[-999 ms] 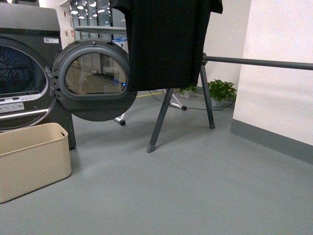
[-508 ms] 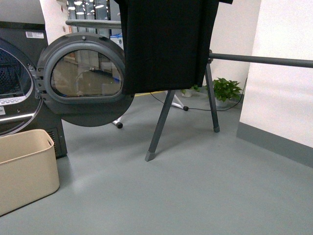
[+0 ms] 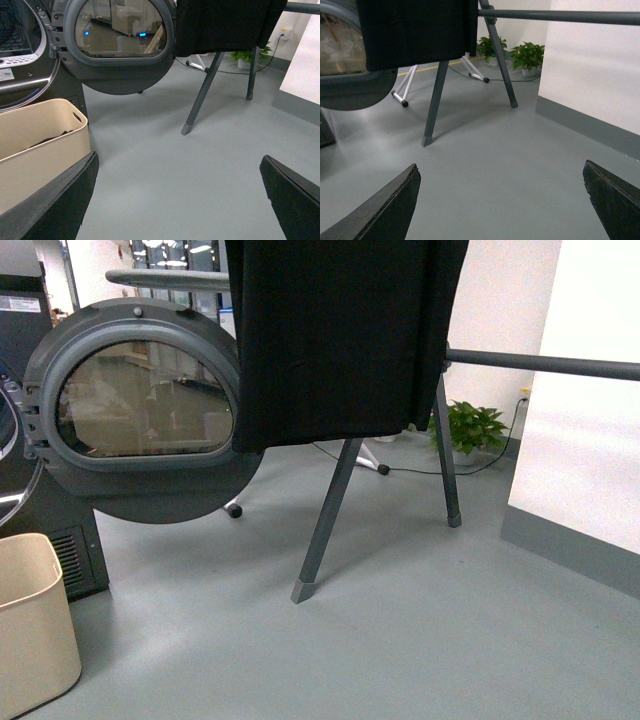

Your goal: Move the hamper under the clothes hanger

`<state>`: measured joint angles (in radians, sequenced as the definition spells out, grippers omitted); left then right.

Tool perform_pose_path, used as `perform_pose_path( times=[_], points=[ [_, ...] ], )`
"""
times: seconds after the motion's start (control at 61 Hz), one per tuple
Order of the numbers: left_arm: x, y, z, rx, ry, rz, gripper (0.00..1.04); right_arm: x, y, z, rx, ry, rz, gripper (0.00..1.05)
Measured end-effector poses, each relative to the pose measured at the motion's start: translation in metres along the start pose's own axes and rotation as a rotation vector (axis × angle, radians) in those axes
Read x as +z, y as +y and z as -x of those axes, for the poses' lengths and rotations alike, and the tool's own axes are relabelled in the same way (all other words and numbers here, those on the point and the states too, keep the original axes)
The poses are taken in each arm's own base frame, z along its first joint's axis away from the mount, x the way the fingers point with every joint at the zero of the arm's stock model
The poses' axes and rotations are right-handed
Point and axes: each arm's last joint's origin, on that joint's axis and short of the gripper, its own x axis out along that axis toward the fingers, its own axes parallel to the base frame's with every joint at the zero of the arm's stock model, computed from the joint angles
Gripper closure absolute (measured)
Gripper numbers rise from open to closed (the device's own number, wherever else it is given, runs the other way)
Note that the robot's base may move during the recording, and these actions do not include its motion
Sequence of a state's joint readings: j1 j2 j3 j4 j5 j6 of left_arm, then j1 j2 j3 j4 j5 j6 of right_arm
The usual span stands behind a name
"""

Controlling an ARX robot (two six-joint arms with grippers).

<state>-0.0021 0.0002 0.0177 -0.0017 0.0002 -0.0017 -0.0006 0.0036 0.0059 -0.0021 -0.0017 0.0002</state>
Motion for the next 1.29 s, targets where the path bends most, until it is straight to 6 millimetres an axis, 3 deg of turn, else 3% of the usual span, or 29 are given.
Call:
perform_pose_path(
  times=[1.294],
  points=[
    [-0.0001,0.0001,-0.0001,0.002,0.001,0.000,0.07,-0.0001,0.0001,0.0000,0.000,0.001,0.000,0.08]
  ],
)
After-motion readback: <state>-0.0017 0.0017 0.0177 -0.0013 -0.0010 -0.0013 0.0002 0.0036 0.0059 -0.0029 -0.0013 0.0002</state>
